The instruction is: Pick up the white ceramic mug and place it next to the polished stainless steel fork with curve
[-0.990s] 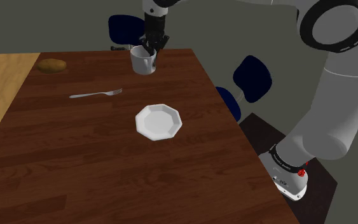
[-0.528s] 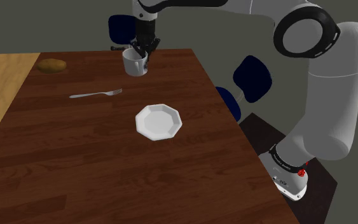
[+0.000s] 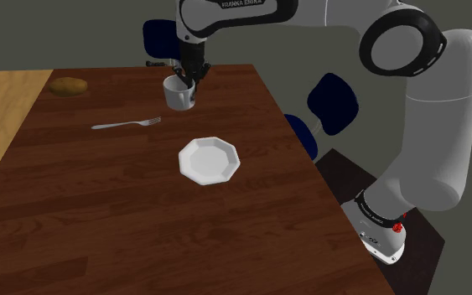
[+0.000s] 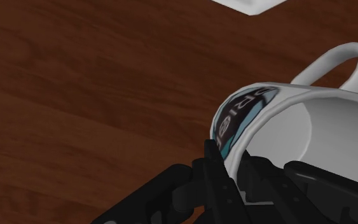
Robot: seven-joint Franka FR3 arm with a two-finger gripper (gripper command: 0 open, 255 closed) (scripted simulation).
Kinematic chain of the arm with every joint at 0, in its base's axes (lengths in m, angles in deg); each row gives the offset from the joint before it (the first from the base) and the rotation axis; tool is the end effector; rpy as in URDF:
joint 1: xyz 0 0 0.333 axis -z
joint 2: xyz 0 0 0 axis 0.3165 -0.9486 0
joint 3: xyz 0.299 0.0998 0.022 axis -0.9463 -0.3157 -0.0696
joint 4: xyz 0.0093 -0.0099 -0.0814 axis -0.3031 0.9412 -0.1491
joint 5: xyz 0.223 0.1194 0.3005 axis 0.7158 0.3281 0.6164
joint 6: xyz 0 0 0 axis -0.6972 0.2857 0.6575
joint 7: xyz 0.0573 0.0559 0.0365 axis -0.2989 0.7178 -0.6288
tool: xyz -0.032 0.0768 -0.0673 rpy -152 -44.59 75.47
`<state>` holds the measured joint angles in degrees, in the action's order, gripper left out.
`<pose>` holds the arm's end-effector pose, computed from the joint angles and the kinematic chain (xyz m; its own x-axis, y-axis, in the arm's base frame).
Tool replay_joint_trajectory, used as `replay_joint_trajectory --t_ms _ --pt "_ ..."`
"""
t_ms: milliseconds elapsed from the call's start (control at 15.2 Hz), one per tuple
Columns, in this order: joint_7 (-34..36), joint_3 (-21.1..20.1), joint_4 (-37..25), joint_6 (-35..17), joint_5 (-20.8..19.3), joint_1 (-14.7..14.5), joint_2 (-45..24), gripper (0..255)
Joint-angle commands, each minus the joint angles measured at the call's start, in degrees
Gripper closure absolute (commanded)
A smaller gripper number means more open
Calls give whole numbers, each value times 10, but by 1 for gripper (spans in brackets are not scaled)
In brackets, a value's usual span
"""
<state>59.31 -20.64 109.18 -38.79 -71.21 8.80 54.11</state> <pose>0.6795 0.2299 0.4276 0.9943 -0.1069 -0.0001 -0.1068 -0.9928 -0.0547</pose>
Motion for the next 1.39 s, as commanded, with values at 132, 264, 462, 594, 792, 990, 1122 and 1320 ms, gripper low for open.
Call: replay_joint_trajectory --t_ms 132,264,462,594,792,990,1122,1320 --pt "-1 1 25 -28 -1 1 -3 255" --pt "-1 1 35 -42 -1 2 -6 255" --pt "0 2 50 -62 -2 2 -12 255" --pt "0 3 59 -75 -3 2 -16 255" --pt "0 4 71 -94 -5 2 -23 255" --pt "0 4 73 -98 -5 2 -25 255" --pt "0 4 73 -98 -5 2 -25 255" --pt "0 4 73 -98 -5 2 -25 255"
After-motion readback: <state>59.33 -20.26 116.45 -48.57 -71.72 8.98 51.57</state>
